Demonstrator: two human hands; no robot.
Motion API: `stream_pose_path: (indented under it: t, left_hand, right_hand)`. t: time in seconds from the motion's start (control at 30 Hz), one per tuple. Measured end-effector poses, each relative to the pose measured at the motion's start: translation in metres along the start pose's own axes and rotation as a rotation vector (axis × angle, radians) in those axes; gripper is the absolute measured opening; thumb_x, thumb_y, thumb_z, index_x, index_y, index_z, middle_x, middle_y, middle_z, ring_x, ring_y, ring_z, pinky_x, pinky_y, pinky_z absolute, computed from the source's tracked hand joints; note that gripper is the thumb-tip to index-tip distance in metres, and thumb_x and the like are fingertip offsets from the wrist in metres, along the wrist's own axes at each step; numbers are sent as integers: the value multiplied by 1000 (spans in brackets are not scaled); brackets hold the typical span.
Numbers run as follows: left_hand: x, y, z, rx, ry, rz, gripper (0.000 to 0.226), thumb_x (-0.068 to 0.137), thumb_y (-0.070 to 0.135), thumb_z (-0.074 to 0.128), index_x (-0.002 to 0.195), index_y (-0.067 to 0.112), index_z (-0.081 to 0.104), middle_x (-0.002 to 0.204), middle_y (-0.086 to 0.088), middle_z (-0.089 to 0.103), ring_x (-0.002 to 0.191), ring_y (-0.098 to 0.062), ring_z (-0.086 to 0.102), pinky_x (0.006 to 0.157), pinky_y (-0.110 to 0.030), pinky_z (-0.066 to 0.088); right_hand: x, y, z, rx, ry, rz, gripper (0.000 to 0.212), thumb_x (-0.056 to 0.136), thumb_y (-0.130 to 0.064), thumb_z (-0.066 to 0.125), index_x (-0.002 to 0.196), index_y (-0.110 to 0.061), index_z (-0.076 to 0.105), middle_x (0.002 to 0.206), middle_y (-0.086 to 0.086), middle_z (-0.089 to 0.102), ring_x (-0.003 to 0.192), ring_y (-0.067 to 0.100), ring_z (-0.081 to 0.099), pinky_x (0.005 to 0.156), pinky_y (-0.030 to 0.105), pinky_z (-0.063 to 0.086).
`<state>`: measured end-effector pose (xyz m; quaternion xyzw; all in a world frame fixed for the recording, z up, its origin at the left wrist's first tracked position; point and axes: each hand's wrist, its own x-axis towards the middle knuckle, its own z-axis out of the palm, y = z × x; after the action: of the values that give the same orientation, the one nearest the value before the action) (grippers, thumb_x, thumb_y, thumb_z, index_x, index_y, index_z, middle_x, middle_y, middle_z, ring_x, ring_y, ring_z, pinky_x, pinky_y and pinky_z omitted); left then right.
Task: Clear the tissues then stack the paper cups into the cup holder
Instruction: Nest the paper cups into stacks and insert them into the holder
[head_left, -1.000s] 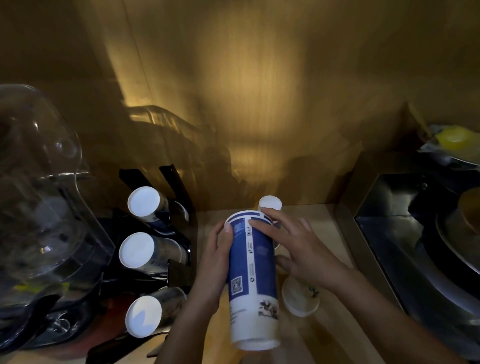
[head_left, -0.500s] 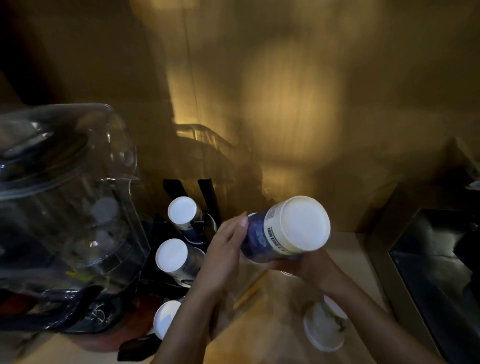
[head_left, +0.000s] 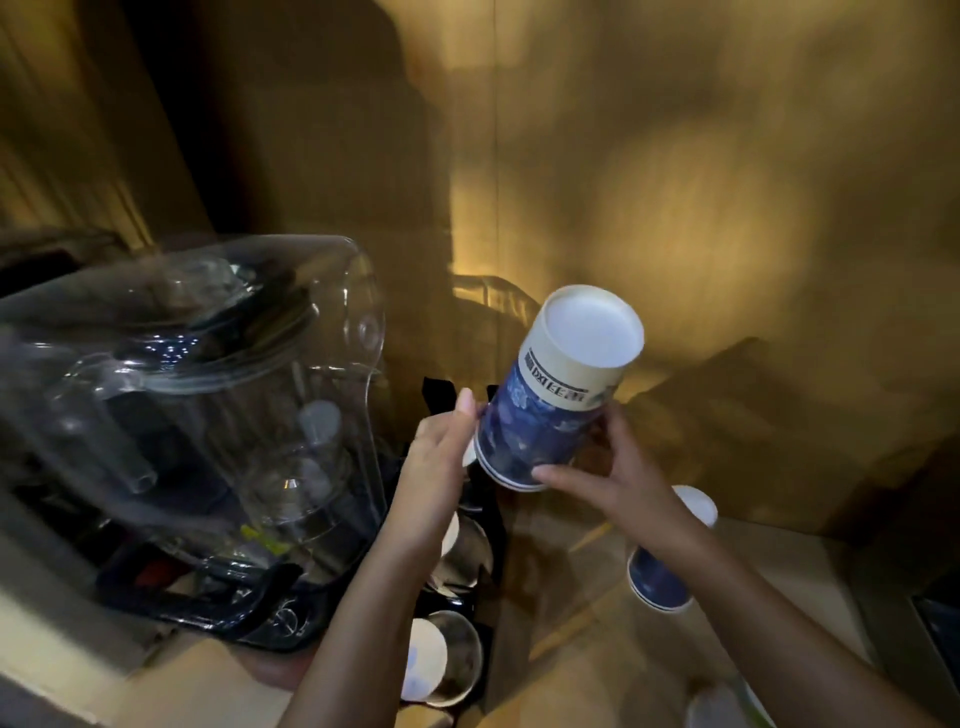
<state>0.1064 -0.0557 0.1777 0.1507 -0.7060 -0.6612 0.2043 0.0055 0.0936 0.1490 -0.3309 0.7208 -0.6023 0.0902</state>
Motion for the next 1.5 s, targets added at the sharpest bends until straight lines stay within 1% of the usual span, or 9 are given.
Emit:
stream_pose_path:
  t: [0.1,0.27,0.5,0.63,0.77,0.9,1.0,1.2,1.5]
  left_hand:
    - [10,1,-18,-36,42,-49,59,88,65,30,122,27,61,131,-1,59,121,-16,53,106,-39,38]
    - [19,-2,-40,-61,174,-30,59,91,58,33,116,16,64,117,-2,69,109,-14,62,94,-31,44]
    - [26,-19,-45,-21,168,-10,55,88,61,33,118,27,63,122,3,66,113,-9,60,91,-24,46]
    - [28,-26,-41,-23,172,-28,51,90,58,36,118,23,61,121,2,64,112,-6,58,99,-30,45]
    - [29,-30,-35,7,145,-39,49,90,56,35,121,26,58,127,1,61,121,-13,53,109,-45,37]
    - [30,-33,-33,55,110,-24,46,91,58,37,121,31,58,123,9,62,117,-8,55,99,-32,43]
    - [29,-37,-31,209,100,22,42,87,58,44,121,37,55,113,21,61,110,3,56,84,-16,43]
    - [28,-52,-25,753,161,201,52,92,31,54,139,14,42,135,-7,57,123,-21,53,104,-51,40]
    - [29,-38,-15,1162,197,224,52,93,37,49,138,12,41,135,-10,56,124,-27,50,103,-44,35]
  right_hand:
    - [24,-7,14,-57,-46,-35,74,52,-61,77,112,-56,35,127,-16,50,114,2,48,93,30,42]
    - [52,-7,35,-172,-125,-72,62,55,-60,74,100,-63,32,114,-25,50,107,-6,49,84,19,40]
    - [72,13,47,-332,-214,-36,81,54,-68,71,120,-46,28,132,-3,50,124,25,42,101,53,38]
    - [77,17,47,-405,-194,-108,76,57,-65,68,119,-41,32,117,-13,49,120,24,43,102,46,32]
    - [79,27,48,-456,-195,-196,83,59,-55,70,129,-33,32,131,2,49,123,22,38,99,38,23]
    - [78,26,48,-458,-227,-156,91,61,-48,77,133,-38,22,137,-4,41,125,12,26,95,32,16]
    - [73,24,46,-438,-237,-128,80,68,-45,74,132,-34,27,138,-7,41,116,0,25,94,32,19]
    - [67,25,39,-512,-344,41,54,79,-53,60,122,-24,50,123,0,56,114,19,47,100,45,36]
    - [60,18,27,-568,-358,48,55,84,-44,59,129,-18,42,127,6,52,112,19,49,93,38,40]
